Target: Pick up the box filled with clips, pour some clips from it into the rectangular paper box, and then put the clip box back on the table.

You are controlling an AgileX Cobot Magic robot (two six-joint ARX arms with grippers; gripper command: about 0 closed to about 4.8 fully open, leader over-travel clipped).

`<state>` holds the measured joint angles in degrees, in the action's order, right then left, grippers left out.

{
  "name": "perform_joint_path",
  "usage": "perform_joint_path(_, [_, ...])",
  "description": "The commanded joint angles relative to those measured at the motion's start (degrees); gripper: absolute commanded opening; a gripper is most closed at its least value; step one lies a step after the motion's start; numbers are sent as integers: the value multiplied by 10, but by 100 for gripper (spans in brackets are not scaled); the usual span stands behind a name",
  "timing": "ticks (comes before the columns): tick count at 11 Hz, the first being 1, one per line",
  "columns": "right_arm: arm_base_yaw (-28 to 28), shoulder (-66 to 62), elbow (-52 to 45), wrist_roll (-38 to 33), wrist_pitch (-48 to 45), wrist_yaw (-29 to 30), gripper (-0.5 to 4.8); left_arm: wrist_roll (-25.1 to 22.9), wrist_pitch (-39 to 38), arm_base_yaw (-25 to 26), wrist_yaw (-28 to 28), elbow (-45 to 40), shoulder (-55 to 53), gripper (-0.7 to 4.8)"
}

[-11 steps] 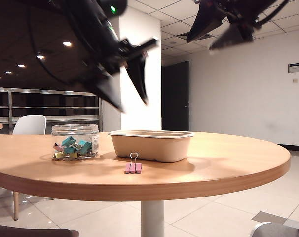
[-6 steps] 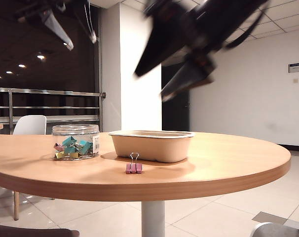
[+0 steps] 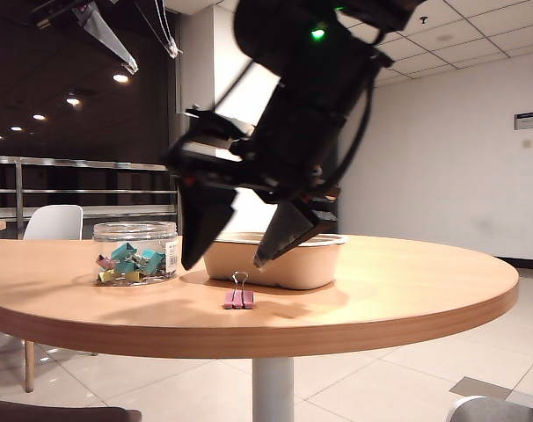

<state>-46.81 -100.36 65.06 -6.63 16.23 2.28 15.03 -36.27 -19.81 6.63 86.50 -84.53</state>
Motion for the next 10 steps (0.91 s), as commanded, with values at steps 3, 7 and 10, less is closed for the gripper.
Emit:
perform_joint_path(3, [-9,-19,3,-161,-30,-68,418,-1,3,0,2,2,9,270])
perform_joint_path(7, [-9,-75,3,-253,-38,-22,214,0,-1,0,2,3,21,270])
perform_joint_path(10, [-9,-75,7,-253,-59,23,414,-1,-10,0,2,3,24,270])
